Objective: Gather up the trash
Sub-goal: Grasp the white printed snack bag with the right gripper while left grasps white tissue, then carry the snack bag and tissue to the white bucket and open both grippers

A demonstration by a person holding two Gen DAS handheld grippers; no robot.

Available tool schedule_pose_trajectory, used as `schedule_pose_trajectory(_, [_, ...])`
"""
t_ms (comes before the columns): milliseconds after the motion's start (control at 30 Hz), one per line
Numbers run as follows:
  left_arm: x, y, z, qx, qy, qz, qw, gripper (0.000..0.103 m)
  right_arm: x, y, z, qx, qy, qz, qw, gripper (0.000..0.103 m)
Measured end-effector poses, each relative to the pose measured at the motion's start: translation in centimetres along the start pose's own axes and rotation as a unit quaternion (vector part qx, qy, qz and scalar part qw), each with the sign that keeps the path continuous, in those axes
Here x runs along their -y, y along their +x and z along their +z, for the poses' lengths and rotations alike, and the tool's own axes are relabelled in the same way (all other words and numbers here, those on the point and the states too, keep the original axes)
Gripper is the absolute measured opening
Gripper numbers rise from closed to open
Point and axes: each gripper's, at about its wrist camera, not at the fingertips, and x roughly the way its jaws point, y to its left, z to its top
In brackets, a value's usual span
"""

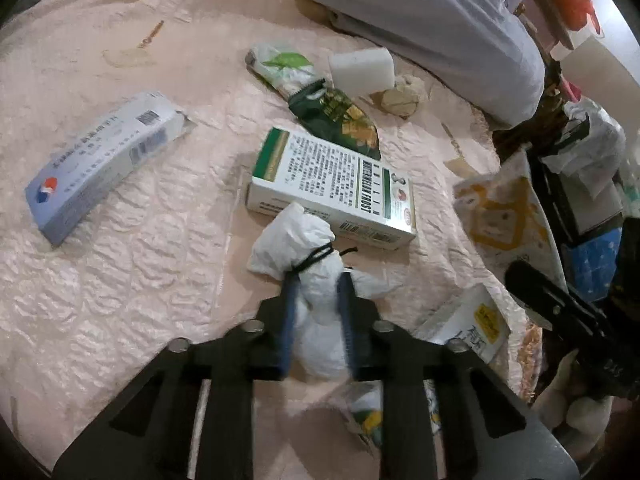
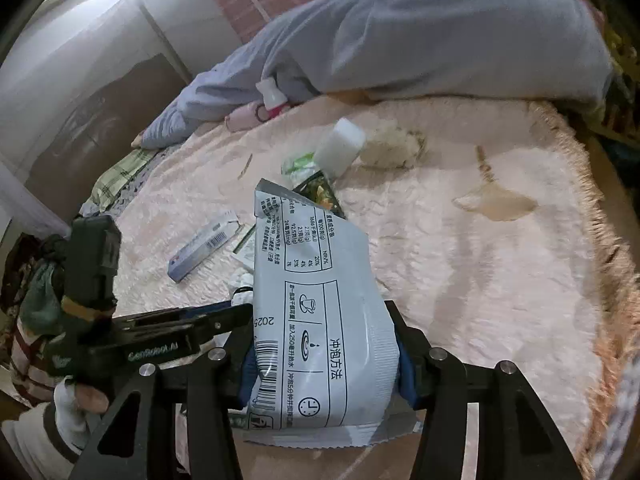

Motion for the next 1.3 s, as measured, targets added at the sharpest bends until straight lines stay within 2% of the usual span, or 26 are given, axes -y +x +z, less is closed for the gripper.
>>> schedule_pose_trajectory(267, [1.4,-4.3,-0.3,0.036,0.020,-0.007,0.9991,0.014,0.0,-2.9,-1.0,0.020,-0.002,-0.019,1.000,0.052])
schedule_pose_trajectory(500, [4.6,-6.6,-0.9,0.058,0.058,-0.007,0.9966,0.014,0.1,-5.3,-2.3,0.033,0.002,-0.038,0.999,0.052])
schedule_pose_trajectory(967, [10.4,-7.7,-3.0,0.083,0.126,0.013,0.9885,0.015,0.6,-9.8,-4.0,0.064,0.008,-0.060,0.996,0.052])
schedule_pose_trajectory(1300, [13.3,-7.6,-4.2,0.087,0.156,0.011,0.9839,0.015,1.6,-12.1,-5.4,0.077,0.018,-0.074,0.994,0.052])
